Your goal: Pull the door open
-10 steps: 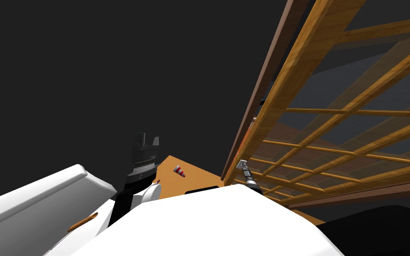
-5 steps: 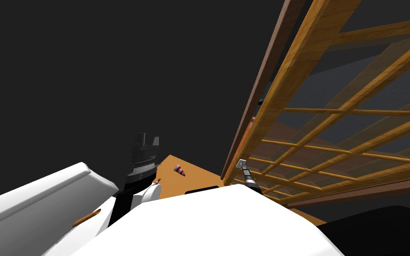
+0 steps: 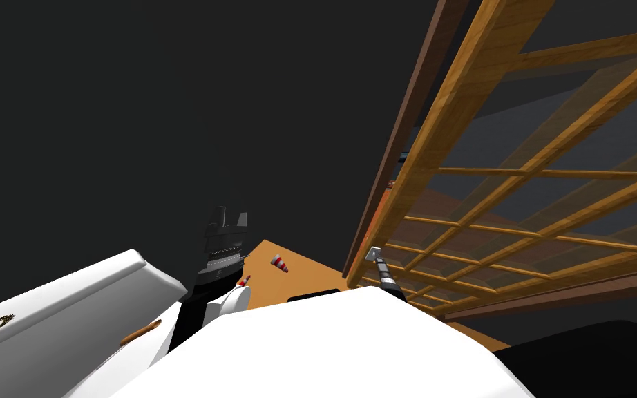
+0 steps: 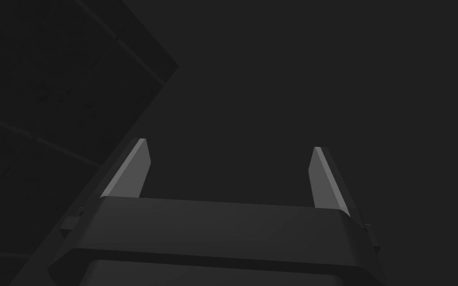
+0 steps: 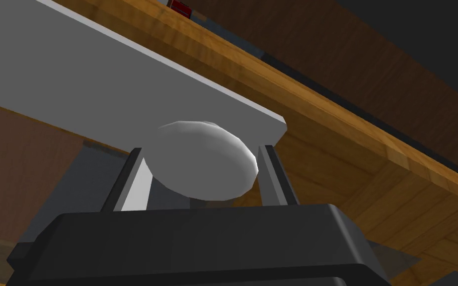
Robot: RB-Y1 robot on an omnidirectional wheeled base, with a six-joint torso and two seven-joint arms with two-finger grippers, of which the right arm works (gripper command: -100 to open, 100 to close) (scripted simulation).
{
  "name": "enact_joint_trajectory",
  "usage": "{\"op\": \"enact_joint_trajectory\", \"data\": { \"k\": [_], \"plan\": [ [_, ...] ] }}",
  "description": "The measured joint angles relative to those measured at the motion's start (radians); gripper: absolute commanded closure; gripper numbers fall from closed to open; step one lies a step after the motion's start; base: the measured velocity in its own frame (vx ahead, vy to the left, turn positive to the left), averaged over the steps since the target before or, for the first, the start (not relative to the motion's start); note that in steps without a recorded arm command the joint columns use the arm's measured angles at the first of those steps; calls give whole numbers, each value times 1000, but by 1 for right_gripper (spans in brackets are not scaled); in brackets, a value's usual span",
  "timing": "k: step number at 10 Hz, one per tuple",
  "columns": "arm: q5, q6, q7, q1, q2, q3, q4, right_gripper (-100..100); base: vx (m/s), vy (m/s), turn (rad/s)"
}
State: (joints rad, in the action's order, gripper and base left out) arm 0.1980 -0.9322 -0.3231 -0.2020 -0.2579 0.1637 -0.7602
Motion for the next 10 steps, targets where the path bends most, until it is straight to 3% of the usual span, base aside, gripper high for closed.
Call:
{"op": "enact_joint_trajectory", "data": {
  "k": [10],
  "plan": [
    [39, -4, 245, 39, -11, -38, 35, 100, -34, -8, 7]
  ]
}}
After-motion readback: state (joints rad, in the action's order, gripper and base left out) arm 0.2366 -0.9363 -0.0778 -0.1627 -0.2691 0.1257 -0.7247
